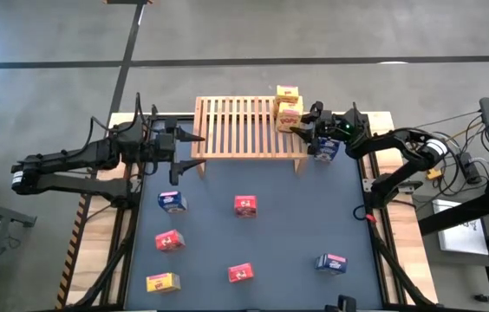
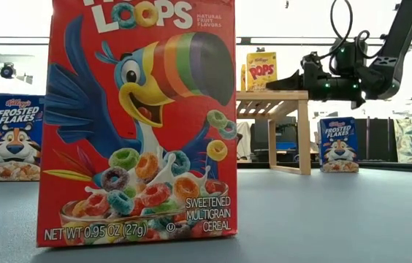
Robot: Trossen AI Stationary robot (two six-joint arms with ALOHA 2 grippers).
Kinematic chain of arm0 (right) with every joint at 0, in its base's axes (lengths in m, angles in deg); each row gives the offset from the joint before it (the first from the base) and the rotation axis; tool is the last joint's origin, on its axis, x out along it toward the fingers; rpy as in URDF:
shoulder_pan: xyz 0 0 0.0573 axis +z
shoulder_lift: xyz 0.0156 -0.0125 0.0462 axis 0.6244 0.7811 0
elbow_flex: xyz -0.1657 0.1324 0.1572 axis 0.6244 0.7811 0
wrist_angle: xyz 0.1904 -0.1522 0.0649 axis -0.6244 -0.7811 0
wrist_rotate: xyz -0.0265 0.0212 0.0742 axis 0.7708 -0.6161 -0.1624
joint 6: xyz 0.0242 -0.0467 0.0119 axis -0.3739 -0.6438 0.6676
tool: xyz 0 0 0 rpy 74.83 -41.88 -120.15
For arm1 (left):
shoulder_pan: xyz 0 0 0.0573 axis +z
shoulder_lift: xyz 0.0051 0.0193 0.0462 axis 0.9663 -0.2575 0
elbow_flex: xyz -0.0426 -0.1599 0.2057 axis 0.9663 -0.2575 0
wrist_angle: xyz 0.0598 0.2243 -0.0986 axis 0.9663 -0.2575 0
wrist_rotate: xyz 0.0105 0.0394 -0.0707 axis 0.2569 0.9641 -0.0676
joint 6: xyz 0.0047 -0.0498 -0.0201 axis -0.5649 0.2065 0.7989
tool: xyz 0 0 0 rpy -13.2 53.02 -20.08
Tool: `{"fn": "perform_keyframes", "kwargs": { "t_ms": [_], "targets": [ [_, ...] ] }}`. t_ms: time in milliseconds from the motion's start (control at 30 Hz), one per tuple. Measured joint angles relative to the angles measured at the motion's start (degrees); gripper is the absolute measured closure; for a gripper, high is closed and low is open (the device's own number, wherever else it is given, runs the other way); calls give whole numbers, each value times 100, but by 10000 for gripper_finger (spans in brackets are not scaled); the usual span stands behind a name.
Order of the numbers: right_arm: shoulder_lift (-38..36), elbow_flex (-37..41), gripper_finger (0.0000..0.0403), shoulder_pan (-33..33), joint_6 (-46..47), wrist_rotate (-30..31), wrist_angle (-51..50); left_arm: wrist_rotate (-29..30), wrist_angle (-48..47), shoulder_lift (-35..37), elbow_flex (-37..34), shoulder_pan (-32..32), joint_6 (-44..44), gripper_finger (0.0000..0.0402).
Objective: Stack cereal on shelf
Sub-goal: Put the top yellow cereal box on the shelf aligned with the other yellow cereal box
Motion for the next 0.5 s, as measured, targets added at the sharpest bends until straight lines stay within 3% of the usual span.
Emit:
{"fn": "perform_keyframes", "kwargs": {
  "t_ms": [300, 500],
  "targets": [
    [-16, 0, 204, 0, -6, -44, 17, 0, 4, 0, 0, -1, 51, 135],
    [-16, 0, 172, 0, -6, -44, 16, 0, 4, 0, 0, 0, 52, 135]
  ]
}}
